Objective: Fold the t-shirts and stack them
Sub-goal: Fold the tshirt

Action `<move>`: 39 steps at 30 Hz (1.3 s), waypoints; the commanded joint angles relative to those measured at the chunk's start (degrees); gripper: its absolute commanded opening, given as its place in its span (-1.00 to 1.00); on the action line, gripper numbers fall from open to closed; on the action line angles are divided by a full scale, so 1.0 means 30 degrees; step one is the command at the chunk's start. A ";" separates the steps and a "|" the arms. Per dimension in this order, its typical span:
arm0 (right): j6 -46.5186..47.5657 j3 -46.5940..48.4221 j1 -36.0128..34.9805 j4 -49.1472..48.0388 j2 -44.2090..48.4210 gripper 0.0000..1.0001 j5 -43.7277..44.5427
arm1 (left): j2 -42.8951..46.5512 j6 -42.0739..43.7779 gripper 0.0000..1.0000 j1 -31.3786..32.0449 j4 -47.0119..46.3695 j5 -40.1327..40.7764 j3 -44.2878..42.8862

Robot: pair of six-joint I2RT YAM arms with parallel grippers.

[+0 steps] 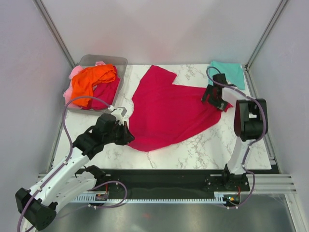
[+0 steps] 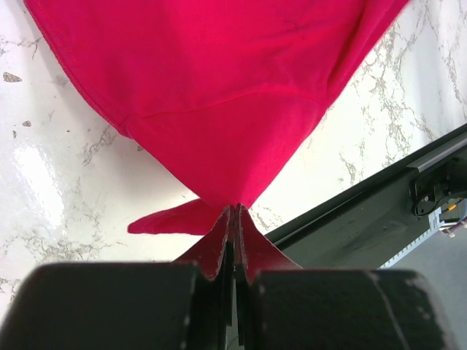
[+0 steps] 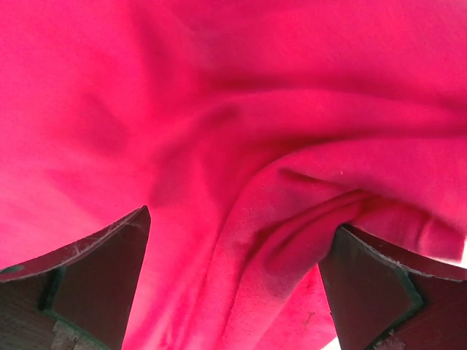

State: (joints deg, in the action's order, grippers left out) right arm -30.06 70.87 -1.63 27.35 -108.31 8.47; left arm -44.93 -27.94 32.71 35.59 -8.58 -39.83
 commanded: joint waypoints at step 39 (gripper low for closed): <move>-0.1376 -1.0528 0.4439 -0.9444 0.5133 -0.70 -0.5254 | -0.0200 0.0731 -0.89 -0.0180 -0.0850 -0.0567 0.0066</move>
State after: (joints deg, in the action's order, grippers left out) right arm -34.52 40.62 11.60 -7.86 -93.34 -4.75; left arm -45.58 -27.51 32.47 34.76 -9.58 -39.33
